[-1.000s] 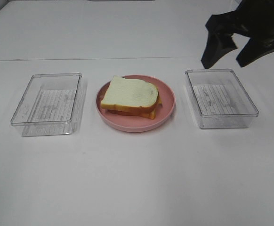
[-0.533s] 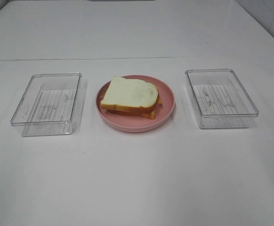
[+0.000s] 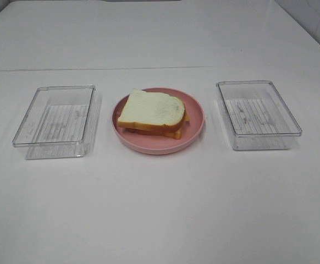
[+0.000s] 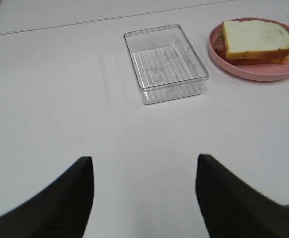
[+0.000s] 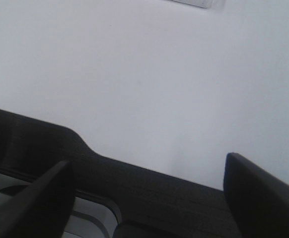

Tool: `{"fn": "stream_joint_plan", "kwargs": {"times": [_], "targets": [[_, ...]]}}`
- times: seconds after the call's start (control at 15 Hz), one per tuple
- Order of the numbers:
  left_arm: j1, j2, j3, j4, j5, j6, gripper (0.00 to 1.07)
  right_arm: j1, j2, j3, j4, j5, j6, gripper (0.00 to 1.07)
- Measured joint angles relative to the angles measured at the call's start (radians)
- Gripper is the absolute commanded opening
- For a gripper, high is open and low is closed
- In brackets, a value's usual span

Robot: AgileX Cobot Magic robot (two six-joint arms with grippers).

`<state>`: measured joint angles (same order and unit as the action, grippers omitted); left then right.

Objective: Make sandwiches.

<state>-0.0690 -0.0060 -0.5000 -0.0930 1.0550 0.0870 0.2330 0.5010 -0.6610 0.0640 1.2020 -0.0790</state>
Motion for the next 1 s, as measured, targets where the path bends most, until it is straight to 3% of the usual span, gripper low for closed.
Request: {"fn": "stream_joint_plan", "kwargs": {"times": [0.2,1.0], "targets": [[0.000,0.000,0.000,0.000,0.000,0.002,0.58,0.000,-0.198,0.127,0.035,-0.082,-0.007,0.76],[0.009,0.000,0.000,0.000,0.000,0.002,0.58,0.000,-0.251,0.148,0.066,-0.128,-0.051,0.76]]}}
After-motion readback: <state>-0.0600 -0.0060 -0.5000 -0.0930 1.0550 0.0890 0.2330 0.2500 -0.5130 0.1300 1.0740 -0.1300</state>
